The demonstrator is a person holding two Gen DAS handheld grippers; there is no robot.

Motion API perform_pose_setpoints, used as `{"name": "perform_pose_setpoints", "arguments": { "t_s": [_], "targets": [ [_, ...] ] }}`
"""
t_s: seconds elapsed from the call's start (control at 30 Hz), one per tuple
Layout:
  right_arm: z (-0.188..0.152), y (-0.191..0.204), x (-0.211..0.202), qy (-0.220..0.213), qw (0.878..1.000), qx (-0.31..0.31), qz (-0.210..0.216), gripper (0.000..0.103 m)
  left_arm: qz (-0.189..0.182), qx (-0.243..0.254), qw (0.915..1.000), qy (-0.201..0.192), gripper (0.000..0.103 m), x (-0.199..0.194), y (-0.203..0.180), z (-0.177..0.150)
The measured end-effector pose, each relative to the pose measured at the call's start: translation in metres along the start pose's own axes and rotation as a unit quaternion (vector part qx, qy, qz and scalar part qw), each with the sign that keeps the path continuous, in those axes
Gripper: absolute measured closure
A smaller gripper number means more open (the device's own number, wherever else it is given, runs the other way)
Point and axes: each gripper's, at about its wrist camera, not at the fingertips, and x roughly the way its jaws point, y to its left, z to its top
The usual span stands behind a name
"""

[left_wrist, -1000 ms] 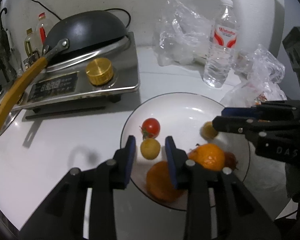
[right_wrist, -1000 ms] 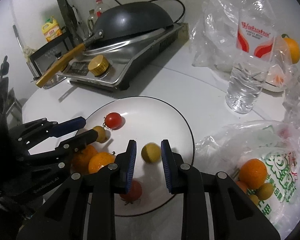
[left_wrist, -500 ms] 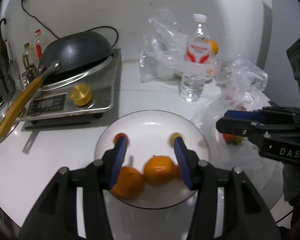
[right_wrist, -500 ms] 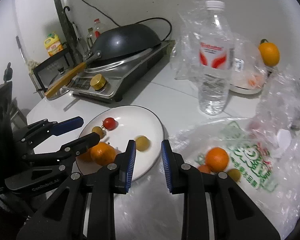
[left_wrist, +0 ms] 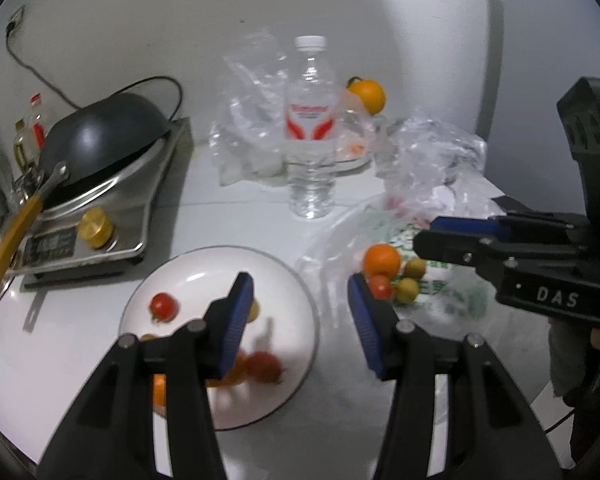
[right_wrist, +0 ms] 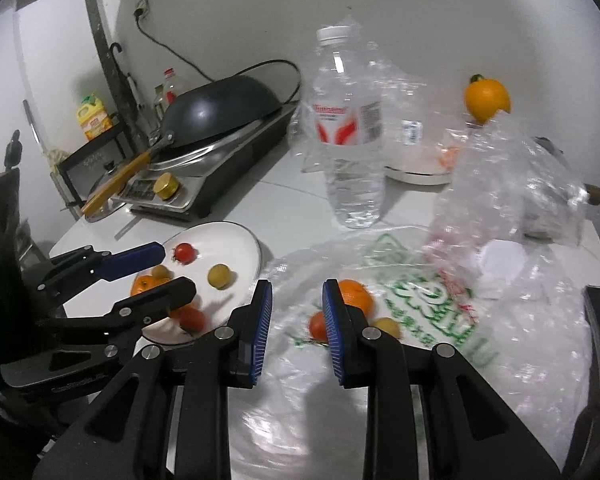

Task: Organize fruits
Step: 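Move both open tools back to the fruit bag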

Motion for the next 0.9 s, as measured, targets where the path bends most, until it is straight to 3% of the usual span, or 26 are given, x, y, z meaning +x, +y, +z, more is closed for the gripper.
{"name": "perform_pose_setpoints", "arguments": {
  "t_s": [0.4, 0.9],
  "targets": [
    [-0.013, -0.05, -0.005, 0.005, 1.0, 0.02, -0.015, 0.075, -0.012, 0.026, 0.9995, 0.012, 0.052, 0.021, -0.043, 0.01],
    [-0.02, -0.075, 0.016, 0.026, 0.999, 0.032, 0.001, 0.075, -0.024, 0.046, 0.9981, 0.034, 0.052, 0.051, -0.064, 0.016]
  ]
}}
